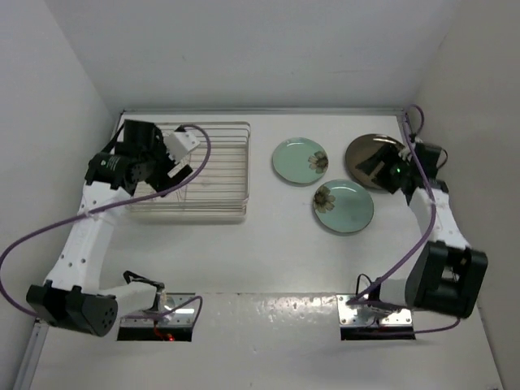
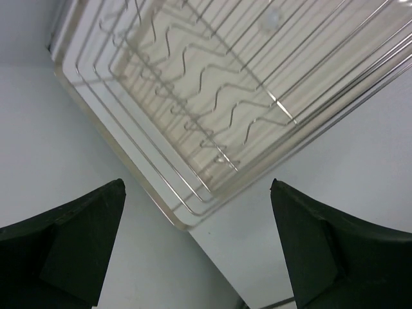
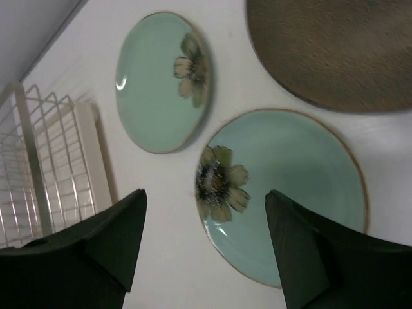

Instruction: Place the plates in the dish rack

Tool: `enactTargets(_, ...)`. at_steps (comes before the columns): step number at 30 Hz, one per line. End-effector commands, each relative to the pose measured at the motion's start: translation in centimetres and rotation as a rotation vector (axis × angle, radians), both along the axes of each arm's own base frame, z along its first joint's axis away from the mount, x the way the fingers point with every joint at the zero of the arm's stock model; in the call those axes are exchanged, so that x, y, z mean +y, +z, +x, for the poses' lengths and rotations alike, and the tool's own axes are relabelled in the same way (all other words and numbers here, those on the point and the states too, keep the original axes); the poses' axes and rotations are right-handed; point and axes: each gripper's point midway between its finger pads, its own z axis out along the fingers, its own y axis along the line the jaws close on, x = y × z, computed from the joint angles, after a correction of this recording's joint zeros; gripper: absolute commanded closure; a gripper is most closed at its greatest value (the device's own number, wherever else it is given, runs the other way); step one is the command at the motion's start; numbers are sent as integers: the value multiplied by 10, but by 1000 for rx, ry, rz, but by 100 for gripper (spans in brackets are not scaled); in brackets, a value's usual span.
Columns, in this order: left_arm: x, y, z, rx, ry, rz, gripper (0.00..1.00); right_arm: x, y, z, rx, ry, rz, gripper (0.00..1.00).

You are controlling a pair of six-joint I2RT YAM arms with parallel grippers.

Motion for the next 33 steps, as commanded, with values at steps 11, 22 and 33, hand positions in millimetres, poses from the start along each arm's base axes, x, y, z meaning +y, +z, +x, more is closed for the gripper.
enactTargets(11,-69,53,58,-42,-113,-26,0,-5,-5,89,129,-59,-49,26)
enactTargets(22,-92,37,100,-15,-114,33,0,-92,-89,37,175,-587,188,17)
enactTargets(33,-91,37,120,-20,-78,70,0,-124,-162,45,213,-783,302,40)
